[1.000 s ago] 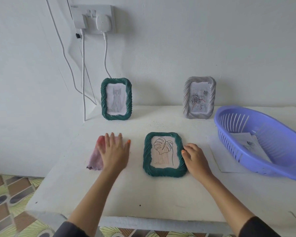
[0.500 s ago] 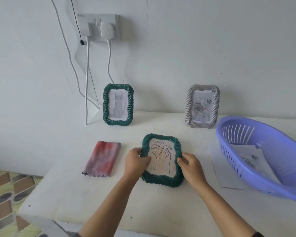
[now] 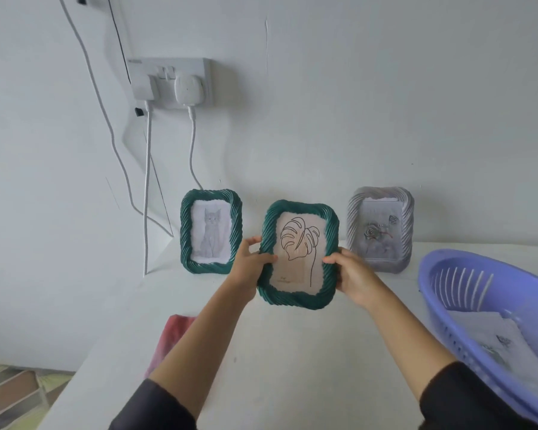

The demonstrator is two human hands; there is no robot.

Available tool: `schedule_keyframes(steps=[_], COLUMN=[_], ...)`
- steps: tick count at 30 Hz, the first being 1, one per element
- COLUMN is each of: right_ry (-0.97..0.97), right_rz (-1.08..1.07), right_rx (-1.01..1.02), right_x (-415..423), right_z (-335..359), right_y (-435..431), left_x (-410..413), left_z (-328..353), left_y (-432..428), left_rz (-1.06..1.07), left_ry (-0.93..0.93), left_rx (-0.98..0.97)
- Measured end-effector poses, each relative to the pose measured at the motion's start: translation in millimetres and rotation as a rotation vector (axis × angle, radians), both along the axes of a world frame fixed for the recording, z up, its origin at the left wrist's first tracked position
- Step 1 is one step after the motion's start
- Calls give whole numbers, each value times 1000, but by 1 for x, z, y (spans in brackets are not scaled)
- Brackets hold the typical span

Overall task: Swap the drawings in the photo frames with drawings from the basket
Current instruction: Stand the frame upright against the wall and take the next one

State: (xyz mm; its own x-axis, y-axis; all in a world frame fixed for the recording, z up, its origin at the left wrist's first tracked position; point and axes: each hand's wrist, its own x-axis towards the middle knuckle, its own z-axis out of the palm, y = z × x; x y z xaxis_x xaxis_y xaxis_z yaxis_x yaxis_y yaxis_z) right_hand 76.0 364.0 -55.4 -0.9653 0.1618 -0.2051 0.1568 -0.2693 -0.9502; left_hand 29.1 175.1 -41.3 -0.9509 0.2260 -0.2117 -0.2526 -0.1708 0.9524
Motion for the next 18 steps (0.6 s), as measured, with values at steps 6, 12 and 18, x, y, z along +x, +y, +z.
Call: schedule_keyframes(steps=[6,12,18], right_ry=[92,109,113], right_rz=[-67,-128,-124], right_rx=[46,92,116], right_x=[-65,-106,-120], right_z=[7,-10,-31], right_y=[12,19,23], left_x=[-61,-98,-111], left_z=[-7,-26,-44], left_y=[30,41,41], left_rz=[48,73,52], left_ry=[46,75,92], left_rx=[0,-31,-37])
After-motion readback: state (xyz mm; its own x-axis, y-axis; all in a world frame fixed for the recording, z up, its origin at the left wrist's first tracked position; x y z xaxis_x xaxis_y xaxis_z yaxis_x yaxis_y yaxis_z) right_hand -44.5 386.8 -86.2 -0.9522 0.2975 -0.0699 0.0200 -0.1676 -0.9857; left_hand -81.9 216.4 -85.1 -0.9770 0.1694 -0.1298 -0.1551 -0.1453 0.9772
